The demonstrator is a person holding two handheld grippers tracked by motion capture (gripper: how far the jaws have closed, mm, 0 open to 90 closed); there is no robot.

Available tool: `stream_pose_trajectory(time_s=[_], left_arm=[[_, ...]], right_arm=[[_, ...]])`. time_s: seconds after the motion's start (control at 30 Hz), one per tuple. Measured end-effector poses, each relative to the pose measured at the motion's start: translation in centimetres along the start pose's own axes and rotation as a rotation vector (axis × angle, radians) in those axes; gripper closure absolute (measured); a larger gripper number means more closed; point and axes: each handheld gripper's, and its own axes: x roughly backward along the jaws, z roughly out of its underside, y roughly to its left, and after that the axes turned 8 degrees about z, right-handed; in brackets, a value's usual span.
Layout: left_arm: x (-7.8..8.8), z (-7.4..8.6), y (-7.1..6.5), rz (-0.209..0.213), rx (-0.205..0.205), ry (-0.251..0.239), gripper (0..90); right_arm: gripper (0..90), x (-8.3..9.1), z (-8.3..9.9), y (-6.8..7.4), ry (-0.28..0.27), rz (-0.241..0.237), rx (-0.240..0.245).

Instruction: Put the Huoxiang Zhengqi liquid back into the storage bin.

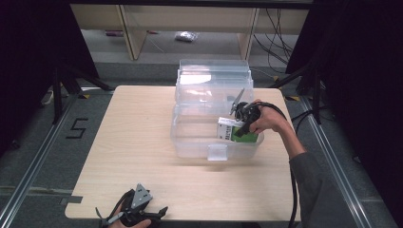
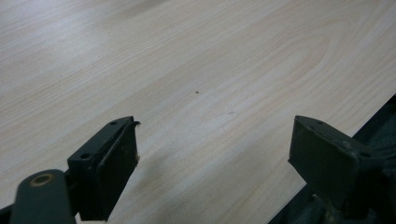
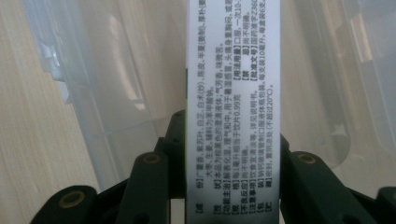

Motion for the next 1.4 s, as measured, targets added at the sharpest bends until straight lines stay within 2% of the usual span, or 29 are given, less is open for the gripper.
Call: stream_pose_trajectory(time_s=[0.2, 0.47, 0.5, 0.53, 0.6, 0.7, 0.8, 0.83, 0.9, 0.93, 0.97, 1.07, 1.2, 1.27, 1.3, 1.4], left_arm=[[0.2, 0.0, 0.1, 0.008, -0.02, 0.023, 14.9], [0.2, 0.0, 0.2, 0.016, -0.017, 0.012, 14.8], [0.2, 0.0, 0.1, 0.006, -0.018, 0.019, 14.8], [0.2, 0.0, 0.1, 0.006, -0.016, 0.018, 14.9], [0.1, 0.0, -0.1, 0.023, 0.011, -0.011, 14.9], [0.2, 0.0, 0.1, 0.01, -0.017, 0.018, 14.8], [0.2, 0.0, 0.2, 0.016, -0.017, 0.013, 14.8], [0.2, 0.0, 0.1, 0.012, -0.016, 0.017, 14.8], [0.2, 0.0, 0.1, 0.005, -0.018, 0.019, 14.8], [0.3, 0.0, 0.1, 0.016, -0.016, 0.02, 14.8], [0.3, 0.0, 0.2, 0.013, -0.022, 0.025, 14.8], [0.0, 0.0, 0.1, 0.013, -0.006, 0.0, 14.8], [0.0, 0.0, 0.0, 0.012, 0.0, -0.002, 14.8], [0.0, 0.0, 0.0, 0.015, 0.001, -0.002, 14.8], [0.0, 0.0, 0.0, 0.015, 0.0, 0.0, 14.8], [0.0, 0.0, 0.0, 0.016, 0.0, 0.0, 14.9]], right_arm=[[64.5, -0.7, -0.4, 0.2, 0.023, -0.002, 0.008], [64.2, -1.3, -0.4, 0.1, 0.04, -0.009, 0.03], [64.1, -1.3, -0.4, 0.1, 0.04, -0.011, 0.03], [64.0, -1.3, -0.4, 0.1, 0.044, -0.01, 0.024], [63.9, -1.4, -0.3, 0.2, 0.055, -0.007, 0.023], [63.7, -1.5, -0.3, 0.4, 0.076, 0.0, 0.013], [62.9, -1.5, -0.2, 0.3, 0.083, -0.008, 0.001], [62.3, -1.6, -0.1, 0.2, 0.074, -0.016, 0.014], [60.4, -1.6, 0.1, 0.2, 0.074, -0.032, 0.005], [58.8, -1.5, 0.2, 0.1, 0.067, -0.026, 0.002], [58.5, -1.2, 0.3, 0.3, 0.071, -0.015, -0.031], [55.6, -0.8, 0.3, 0.3, 0.055, -0.018, -0.024], [50.8, 0.1, 0.5, 0.3, 0.015, -0.006, -0.028], [49.6, 0.5, 0.5, 0.5, 0.022, -0.009, -0.065], [48.6, 0.6, 0.5, 0.4, 0.002, -0.011, -0.031], [47.0, 0.9, 0.5, 0.5, 0.004, 0.002, -0.06]])
